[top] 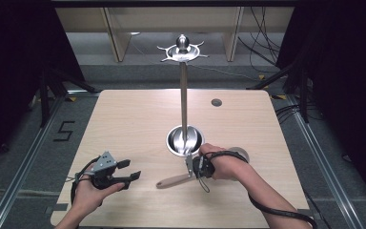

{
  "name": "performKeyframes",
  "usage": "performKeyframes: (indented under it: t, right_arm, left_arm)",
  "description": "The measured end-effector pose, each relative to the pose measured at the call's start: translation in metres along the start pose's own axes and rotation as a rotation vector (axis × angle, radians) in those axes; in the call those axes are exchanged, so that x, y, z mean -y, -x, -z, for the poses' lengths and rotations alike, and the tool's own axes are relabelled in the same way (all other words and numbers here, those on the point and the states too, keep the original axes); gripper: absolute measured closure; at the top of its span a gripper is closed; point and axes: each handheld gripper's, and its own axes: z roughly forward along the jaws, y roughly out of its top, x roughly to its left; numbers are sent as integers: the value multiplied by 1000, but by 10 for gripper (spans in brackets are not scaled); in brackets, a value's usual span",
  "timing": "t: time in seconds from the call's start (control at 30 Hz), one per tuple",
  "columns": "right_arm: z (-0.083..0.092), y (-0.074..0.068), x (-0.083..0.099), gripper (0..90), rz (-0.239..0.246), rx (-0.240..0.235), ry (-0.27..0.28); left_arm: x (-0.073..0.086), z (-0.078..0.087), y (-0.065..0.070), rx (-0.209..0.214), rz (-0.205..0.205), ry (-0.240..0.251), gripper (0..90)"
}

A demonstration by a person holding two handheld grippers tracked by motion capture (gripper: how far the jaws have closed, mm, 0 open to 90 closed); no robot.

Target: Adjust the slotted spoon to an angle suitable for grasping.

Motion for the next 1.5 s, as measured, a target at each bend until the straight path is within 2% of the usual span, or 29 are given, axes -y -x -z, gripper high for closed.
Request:
performKeyframes:
  t: [0.03,0.1,0.13,0.17,0.23,0.27,0.3,0.33,0.37,0.4,0.43,0.5,0.53,0.57,0.6,0.67,0.7,0.73,0.77,0.8,0.87,0.93,1.0,1.07,1.13,1.17,1.2,1.37,1.5]
  right_arm:
    - [0,0,0,787,0,0,0]
    - [4,-7,5,788,-67,12,39]
    - [4,-7,5,788,-67,12,39]
    - [10,-9,11,788,-117,30,85]
    - [18,-13,15,788,-180,53,100]
    - [18,-13,15,788,-180,53,100]
    - [19,-13,17,789,-192,68,125]
    - [24,-14,19,789,-210,92,142]
    - [28,-15,23,789,-226,131,212]
    - [31,-19,24,789,-291,136,205]
    - [31,-19,24,789,-291,136,205]
    - [38,-21,30,789,-312,189,282]
    - [41,-24,31,789,-364,185,323]
    - [41,-24,31,789,-364,185,323]
    - [44,-26,32,789,-403,208,344]
    - [49,-26,38,789,-431,246,389]
    - [53,-28,41,788,-441,255,454]
    - [53,-28,41,788,-441,255,454]
    - [57,-33,43,789,-514,270,494]
    - [57,-33,43,789,-514,270,494]
    - [61,-37,46,789,-544,283,581]
    - [62,-38,48,788,-555,303,588]
    - [65,-42,49,788,-605,301,643]
    - [68,-45,52,789,-666,329,697]
    - [68,-46,53,789,-680,341,712]
    - [69,-47,54,789,-701,351,725]
    - [70,-50,56,789,-751,371,758]
    - [73,-55,62,789,-795,399,815]
    - [73,-59,63,789,-805,424,841]
  left_arm:
    - [0,0,1,-9,21,4,351]
    - [-1,1,0,-11,1,17,353]
    - [-1,1,0,-11,1,17,354]
    - [-1,1,0,-10,8,21,353]
    - [0,1,-1,-13,10,24,353]
    - [0,1,-1,-13,10,24,353]
    - [0,1,1,-16,38,28,353]
    - [-1,1,1,-20,35,31,353]
    - [-1,2,0,-15,23,38,353]
    - [-1,2,0,-16,24,39,353]
    - [-1,2,0,-16,24,39,353]
    - [0,1,0,-16,25,33,353]
    - [0,1,0,-16,25,33,353]
    - [0,1,0,-15,25,31,353]
    - [-1,1,0,-14,23,31,353]
    - [0,1,1,-17,22,31,353]
    - [0,0,1,-14,23,30,353]
    - [0,0,1,-14,23,30,353]
    - [0,0,1,-15,22,31,353]
    - [0,0,1,-15,22,31,353]
    - [0,0,1,-17,21,31,353]
    - [0,0,1,-17,22,31,353]
    - [0,0,1,-17,21,31,353]
    - [0,0,1,-16,16,31,353]
    - [0,0,1,-16,15,27,353]
    - [0,0,1,-15,16,30,353]
    - [0,0,1,-18,13,27,353]
    - [0,0,0,-22,15,30,353]
    - [0,0,-1,-17,19,32,353]
